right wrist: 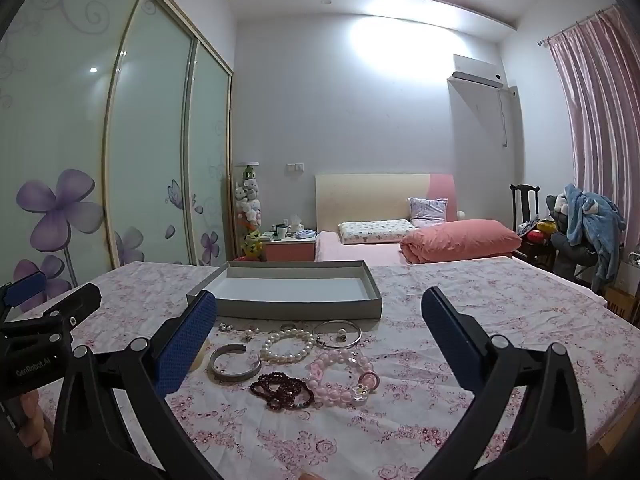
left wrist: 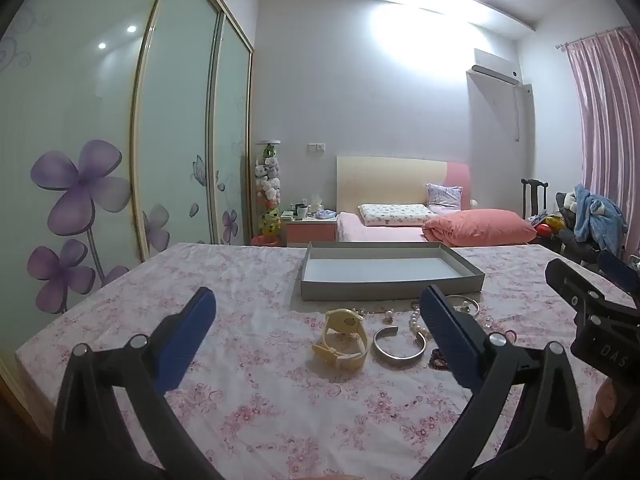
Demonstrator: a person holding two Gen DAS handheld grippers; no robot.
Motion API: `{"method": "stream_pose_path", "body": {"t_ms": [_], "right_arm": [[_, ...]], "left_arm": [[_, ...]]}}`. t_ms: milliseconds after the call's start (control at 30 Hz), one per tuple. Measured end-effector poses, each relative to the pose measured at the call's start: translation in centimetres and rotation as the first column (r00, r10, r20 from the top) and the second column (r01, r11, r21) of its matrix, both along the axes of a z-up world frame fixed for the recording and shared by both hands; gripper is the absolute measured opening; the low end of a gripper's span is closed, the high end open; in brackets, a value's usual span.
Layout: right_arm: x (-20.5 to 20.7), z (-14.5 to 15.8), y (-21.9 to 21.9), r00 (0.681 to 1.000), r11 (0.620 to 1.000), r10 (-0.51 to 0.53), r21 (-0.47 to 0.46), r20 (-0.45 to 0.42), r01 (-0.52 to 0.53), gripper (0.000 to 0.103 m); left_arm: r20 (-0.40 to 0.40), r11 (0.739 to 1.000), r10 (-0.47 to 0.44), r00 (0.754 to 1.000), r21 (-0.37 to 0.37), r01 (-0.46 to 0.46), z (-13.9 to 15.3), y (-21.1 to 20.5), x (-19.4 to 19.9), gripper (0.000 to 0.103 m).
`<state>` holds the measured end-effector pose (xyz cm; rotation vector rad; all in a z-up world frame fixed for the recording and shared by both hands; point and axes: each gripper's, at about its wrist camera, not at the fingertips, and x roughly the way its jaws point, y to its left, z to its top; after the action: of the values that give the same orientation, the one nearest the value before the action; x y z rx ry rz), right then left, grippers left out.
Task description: Organize jewelry
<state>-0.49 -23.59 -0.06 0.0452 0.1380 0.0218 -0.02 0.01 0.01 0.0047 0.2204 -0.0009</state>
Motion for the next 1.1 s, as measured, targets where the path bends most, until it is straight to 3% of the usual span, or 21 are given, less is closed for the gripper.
{"method": "stream_pose_path", "body": {"t_ms": [1100], "right_arm": [[-0.12, 0.02, 0.00, 1.000, 1.000, 0.000, -0.001, -0.003, 0.000, 0.101]], "left_arm": [[-0.010, 1.000, 0.003, 1.000, -0.004, -0.003, -0.14, 0.34, 0.12, 0.099]]}}
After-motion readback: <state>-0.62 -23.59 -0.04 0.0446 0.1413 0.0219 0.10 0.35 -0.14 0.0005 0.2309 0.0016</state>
